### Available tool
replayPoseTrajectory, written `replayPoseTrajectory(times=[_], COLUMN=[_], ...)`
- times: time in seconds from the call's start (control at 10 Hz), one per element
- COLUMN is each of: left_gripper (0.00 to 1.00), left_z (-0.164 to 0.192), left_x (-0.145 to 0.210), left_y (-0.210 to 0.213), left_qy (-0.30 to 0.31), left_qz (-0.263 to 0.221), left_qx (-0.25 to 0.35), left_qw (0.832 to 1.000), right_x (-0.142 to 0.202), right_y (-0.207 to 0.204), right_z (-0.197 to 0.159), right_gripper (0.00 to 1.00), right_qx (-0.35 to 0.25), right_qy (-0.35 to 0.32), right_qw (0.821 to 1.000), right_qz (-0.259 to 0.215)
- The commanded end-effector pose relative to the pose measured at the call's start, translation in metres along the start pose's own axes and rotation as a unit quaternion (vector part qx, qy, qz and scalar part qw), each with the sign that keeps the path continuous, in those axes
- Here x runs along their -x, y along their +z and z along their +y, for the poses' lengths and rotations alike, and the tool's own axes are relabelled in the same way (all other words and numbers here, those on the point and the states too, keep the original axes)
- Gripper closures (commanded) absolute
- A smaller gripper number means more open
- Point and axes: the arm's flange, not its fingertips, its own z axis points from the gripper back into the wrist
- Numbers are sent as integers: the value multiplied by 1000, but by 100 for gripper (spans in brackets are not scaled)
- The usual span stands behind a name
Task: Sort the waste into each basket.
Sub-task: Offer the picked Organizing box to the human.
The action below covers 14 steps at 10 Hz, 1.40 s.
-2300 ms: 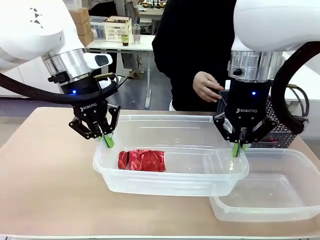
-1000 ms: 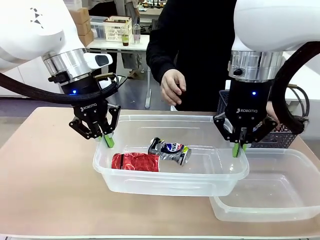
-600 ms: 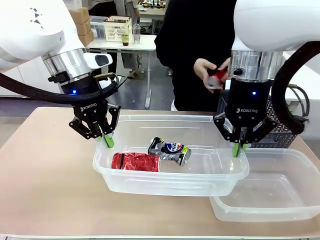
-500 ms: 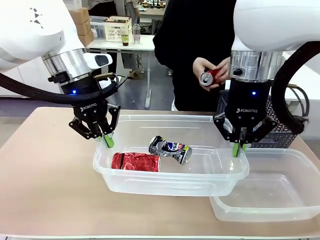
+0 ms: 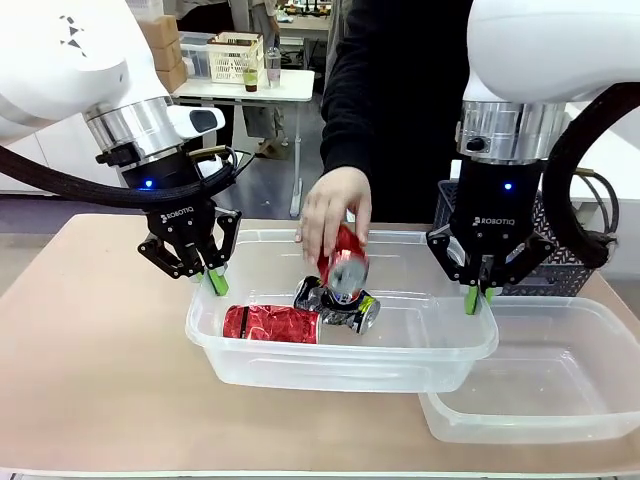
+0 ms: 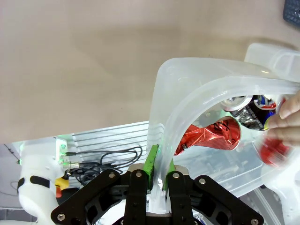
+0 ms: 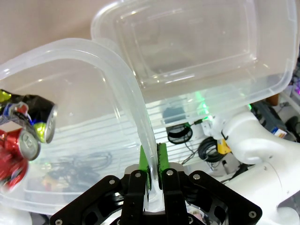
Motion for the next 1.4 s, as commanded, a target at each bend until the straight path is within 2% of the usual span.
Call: replayPoseTrajectory(times=[0.0, 1.1, 1.2, 1.3], left_gripper=[93, 93, 93, 93], left_z=[-1, -1, 0, 3], left_x=[5, 5, 0, -18], left_y=[8, 8, 0, 10], left_qy=[4, 4, 0, -7], left_qz=[-6, -6, 0, -4], left_qx=[24, 24, 0, -12], left_qw=[1000, 1000, 1000, 1000], right_x=[-4, -4, 0, -16], right_y=[-1, -1, 0, 10], right_z=[1, 1, 0, 12], right_gripper=[91, 91, 91, 91], right_qx=[4, 4, 0, 3], right_qy=[-4, -4, 0, 18], right_qw=[1000, 1000, 1000, 1000], right_qz=[3, 3, 0, -7])
